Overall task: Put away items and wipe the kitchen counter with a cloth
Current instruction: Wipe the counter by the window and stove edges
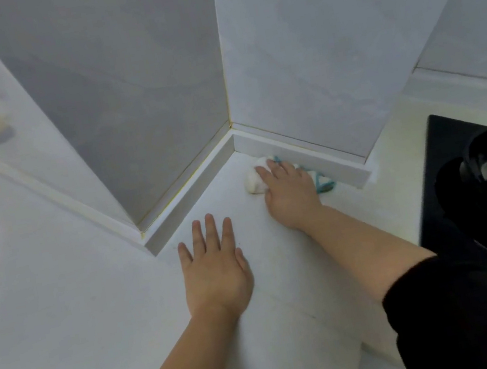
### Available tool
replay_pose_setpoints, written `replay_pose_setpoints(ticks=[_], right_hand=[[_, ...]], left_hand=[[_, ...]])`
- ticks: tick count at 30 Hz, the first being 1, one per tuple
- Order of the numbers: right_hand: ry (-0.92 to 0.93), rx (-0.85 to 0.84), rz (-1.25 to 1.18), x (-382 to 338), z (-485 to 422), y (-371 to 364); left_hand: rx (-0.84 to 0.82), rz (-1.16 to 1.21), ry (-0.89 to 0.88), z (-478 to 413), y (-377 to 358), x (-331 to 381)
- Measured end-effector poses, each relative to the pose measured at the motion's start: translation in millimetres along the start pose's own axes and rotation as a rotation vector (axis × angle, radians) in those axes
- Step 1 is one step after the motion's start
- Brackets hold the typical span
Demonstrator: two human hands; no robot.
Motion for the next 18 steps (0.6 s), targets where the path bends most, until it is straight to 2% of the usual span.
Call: replay_pose_setpoints(ticks=[7,12,15,18], right_hand=[[0.137,-0.018,0.037,-36,-46,8],[0.165,0.001,0.031,11,2,7],[0.082,0.025,0.004,65,56,0],[-0.189,0.065,-0.04,79,99,-11]], left_hand=[[-0.003,-0.007,0.011,-2,-2,-2],[0.002,-0.005,0.005,-2,0,0],[0.002,0.007,-0.004,-1,0,1],[0.0,0.009,-0.003,-1,0,0]])
Point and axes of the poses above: each hand's wrist, its own z-axis away from the middle knuckle, its own y-axis out of the back of the hand, x = y × z, the point moved 4 cm from there along -z, towards the middle knuckle, and after that the axes turned 9 degrees about -x, right-handed, at the moved point
